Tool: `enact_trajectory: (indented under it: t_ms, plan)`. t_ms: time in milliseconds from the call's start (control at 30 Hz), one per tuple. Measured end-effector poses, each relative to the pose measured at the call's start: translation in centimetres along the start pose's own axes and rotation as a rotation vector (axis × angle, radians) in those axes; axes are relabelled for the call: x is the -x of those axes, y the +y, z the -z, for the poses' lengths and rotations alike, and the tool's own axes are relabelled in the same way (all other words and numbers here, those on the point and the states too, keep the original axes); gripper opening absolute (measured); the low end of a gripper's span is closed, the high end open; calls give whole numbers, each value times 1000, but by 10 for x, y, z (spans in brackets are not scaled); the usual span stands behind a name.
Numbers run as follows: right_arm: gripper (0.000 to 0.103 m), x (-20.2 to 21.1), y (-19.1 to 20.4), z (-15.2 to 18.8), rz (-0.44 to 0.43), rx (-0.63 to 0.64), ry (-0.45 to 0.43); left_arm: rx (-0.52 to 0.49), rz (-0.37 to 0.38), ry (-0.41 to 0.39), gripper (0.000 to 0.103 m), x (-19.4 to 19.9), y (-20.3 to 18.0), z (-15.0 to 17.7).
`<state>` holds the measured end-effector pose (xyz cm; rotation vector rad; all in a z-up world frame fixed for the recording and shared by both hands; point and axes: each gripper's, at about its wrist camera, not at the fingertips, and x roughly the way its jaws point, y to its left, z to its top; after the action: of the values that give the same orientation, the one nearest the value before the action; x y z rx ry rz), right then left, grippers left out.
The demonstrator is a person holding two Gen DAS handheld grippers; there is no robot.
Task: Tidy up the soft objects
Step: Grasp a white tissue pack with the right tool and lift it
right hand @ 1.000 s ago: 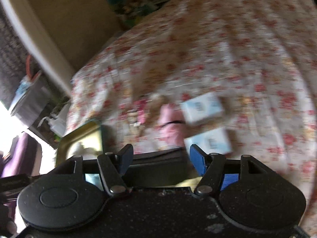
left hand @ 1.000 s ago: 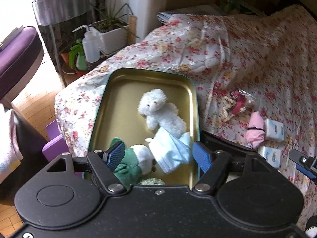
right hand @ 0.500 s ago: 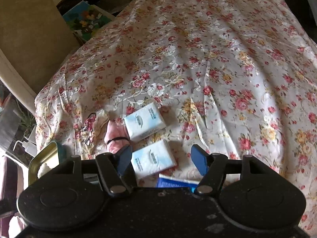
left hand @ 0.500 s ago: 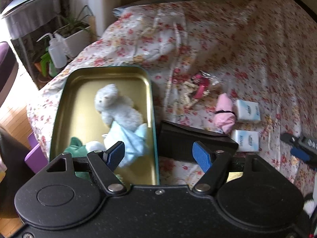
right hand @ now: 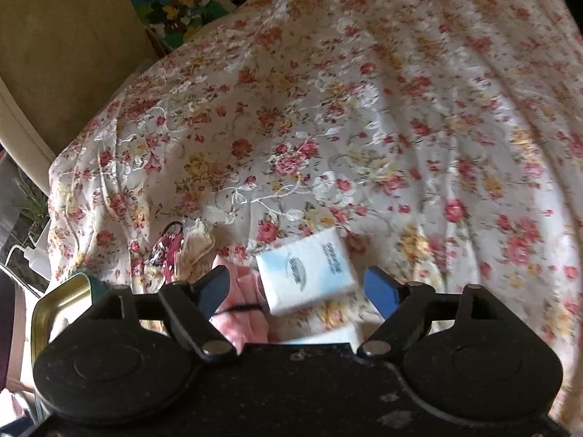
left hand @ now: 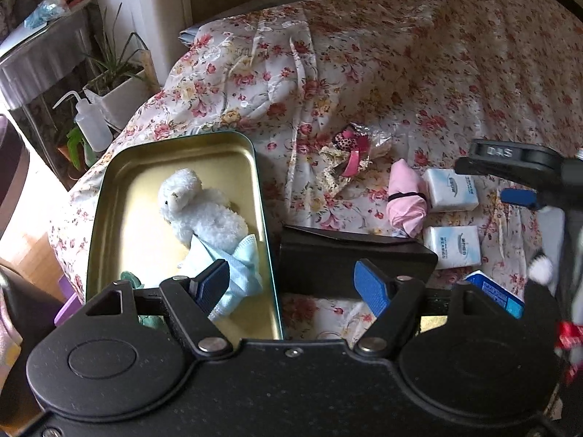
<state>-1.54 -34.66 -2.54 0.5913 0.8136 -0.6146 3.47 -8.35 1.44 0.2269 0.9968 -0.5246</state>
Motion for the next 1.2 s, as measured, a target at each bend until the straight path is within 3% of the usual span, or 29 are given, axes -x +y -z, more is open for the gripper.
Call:
enact_trajectory:
  t_ms: [533,600,633,667,1067,1200]
  plan:
    - [86,-68,1,-1,84,59,69,45,32,36,71,-15,2,-3]
    - [85,-70,-2,-2,82,57,70,42,42,34,71,-15,0,-4]
    - [80,-71,-4,-2,77,52,74,41,46,30,71,-15,-1,-4]
    - [73,-70,-5,-3,65,46,81,41,47,26,71,-15,-1,-4]
    - [73,-18,-46,-7,31,-178,126,42,34,27,71,-26,-3,-3]
    - [73,9,-55,-7,18,-224,87,36,29,14,71,-28,-4,-2]
